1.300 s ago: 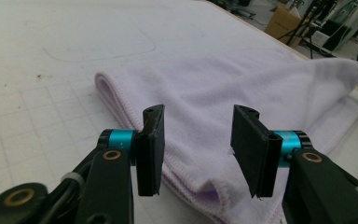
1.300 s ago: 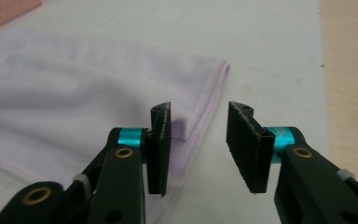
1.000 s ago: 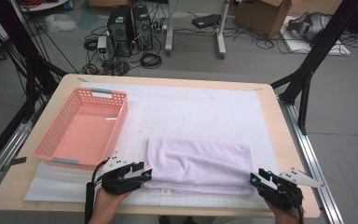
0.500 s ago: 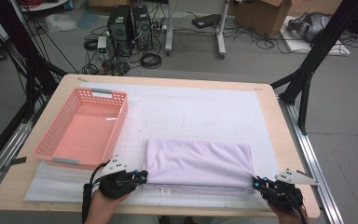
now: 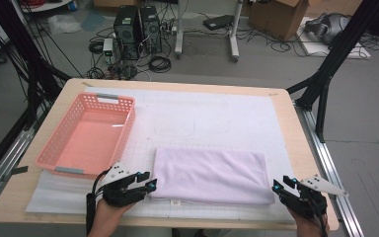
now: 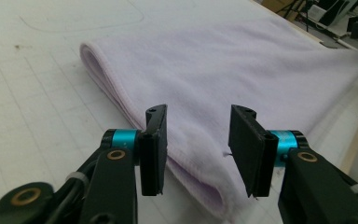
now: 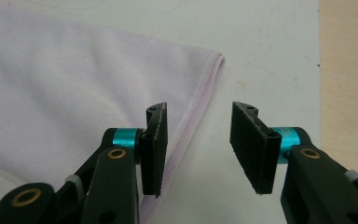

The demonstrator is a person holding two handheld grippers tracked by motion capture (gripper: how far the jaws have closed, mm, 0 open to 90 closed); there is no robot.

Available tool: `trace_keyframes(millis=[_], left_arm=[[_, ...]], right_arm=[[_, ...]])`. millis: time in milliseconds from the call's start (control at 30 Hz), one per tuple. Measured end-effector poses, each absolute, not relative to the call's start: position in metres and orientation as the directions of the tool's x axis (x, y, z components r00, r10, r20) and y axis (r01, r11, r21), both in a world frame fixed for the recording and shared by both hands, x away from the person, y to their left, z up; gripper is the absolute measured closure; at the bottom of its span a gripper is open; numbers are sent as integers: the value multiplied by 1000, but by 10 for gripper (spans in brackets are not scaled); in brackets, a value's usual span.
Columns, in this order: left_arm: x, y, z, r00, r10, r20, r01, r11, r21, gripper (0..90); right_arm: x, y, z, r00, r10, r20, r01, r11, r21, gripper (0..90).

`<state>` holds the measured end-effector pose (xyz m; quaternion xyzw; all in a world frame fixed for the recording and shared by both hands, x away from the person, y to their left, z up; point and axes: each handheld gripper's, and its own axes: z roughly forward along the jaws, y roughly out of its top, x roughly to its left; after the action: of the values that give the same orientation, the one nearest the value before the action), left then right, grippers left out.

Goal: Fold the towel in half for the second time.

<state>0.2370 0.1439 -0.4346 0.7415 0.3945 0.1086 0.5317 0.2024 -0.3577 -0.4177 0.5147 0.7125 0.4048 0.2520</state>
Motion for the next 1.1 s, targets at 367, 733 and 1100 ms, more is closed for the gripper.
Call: trace_keyframes(millis=[367,733,1100], left_arm=[[284,133,-431,656,707,-265,464,-101,880,453],[314,121,-431,650,736,-188,434,-157,887,438],[323,120,-430,621,768,-156,445,-183,876,427]], right_arm=[[256,-341,-425,-457,887,57,529,220,820,690],[310,-321,-442,-471,874,-121,537,393,747,798],[304,-353,-433,-383,924,0,516,214,829,606]])
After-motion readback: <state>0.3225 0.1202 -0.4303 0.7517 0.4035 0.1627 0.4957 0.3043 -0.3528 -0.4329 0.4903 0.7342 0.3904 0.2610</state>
